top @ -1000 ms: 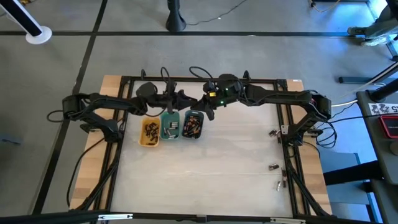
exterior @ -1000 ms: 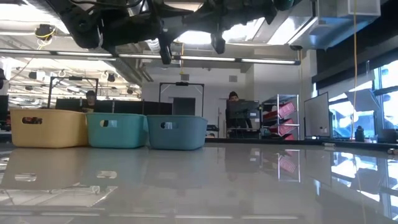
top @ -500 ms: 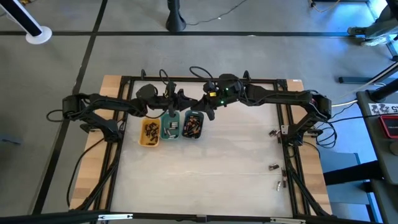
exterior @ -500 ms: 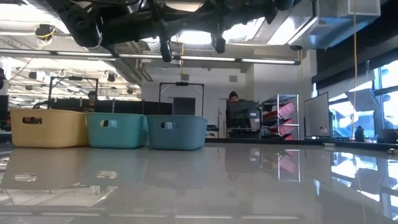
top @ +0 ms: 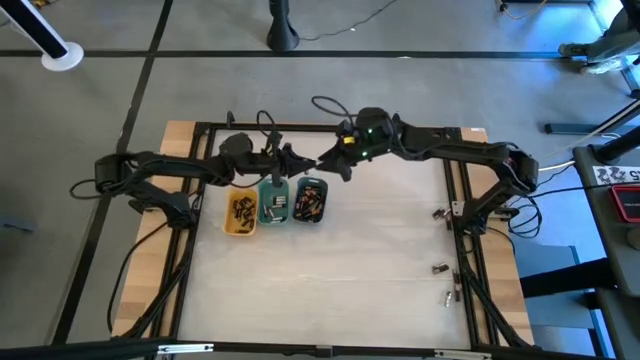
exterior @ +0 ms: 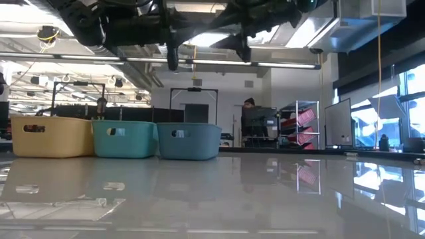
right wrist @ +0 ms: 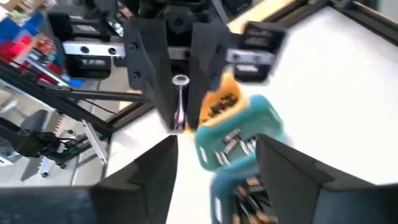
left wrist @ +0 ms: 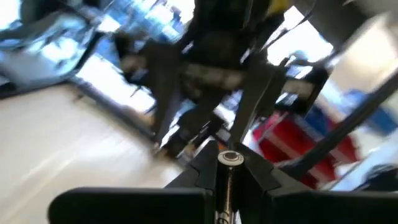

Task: Sort batteries
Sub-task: Put the silver battery into the green bin

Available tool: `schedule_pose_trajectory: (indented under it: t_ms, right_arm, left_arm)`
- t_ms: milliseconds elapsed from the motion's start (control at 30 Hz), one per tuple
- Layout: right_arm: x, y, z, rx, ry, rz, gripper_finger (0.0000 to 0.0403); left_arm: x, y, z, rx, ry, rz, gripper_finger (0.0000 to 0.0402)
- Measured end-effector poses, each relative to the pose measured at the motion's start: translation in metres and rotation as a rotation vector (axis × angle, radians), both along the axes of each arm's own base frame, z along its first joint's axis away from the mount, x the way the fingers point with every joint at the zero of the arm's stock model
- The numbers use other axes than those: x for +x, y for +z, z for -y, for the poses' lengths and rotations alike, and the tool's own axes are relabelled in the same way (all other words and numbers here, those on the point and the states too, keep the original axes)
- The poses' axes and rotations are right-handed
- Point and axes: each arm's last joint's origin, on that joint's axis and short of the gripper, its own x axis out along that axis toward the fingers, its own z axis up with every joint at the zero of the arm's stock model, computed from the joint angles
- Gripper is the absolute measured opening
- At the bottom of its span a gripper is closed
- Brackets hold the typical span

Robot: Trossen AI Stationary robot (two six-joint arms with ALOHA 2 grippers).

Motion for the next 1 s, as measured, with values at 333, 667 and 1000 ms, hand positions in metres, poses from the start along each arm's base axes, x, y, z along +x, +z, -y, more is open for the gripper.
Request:
schedule_pose_trajectory:
  t_ms: [333,667,1000]
  right_arm:
    - [-0.036,-0.001,0.017,-0.104,-0.177,-0.233,0.0234]
    - [-0.034,0.003,0.018,-0.151,-0.193,-0.193,0.0236]
    - [-0.033,0.005,0.019,-0.181,-0.194,-0.170,0.0236]
  left_arm:
    - [-0.049,-0.023,0.003,0.007,0.149,-0.593,0.0020]
    - [-0.060,-0.059,0.014,-0.038,0.205,-0.988,0.0020]
    - [-0.048,-0.078,0.023,-0.070,0.172,-1.073,0.0035]
